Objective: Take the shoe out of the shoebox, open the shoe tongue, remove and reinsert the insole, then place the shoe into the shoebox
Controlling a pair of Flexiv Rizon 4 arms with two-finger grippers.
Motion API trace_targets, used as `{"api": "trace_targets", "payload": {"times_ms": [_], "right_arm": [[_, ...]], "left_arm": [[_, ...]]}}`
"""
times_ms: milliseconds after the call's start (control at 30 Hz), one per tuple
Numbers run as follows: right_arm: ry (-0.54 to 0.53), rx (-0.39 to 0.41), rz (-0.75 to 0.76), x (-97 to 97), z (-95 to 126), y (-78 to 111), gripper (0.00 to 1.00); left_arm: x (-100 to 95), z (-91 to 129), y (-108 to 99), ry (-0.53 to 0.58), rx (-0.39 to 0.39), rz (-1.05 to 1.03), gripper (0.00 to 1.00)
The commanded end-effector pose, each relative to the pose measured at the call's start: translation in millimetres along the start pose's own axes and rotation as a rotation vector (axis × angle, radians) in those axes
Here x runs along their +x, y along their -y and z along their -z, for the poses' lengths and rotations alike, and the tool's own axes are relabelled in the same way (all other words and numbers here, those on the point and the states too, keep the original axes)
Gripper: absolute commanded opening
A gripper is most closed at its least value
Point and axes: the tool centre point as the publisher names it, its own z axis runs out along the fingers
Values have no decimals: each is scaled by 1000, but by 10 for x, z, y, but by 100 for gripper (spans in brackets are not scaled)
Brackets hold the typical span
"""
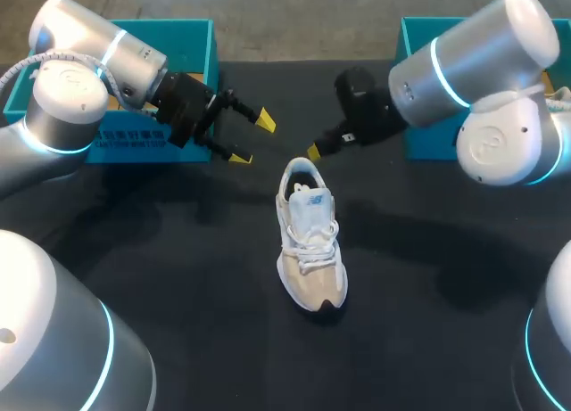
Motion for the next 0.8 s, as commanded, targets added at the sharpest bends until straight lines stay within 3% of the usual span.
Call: {"api": "trace_targets", "payload": {"times_ms": [33,233,800], "right_arm": [[175,43,-5,36,-34,-49,0],[178,47,-26,57,-105,-24,0],[277,166,-68,126,-266,200,0]], "left_arm": [[-12,173,7,-5,14,7,100],[22,377,17,-22,28,19,100],[-55,1142,8,-56,11,-10,100]]}}
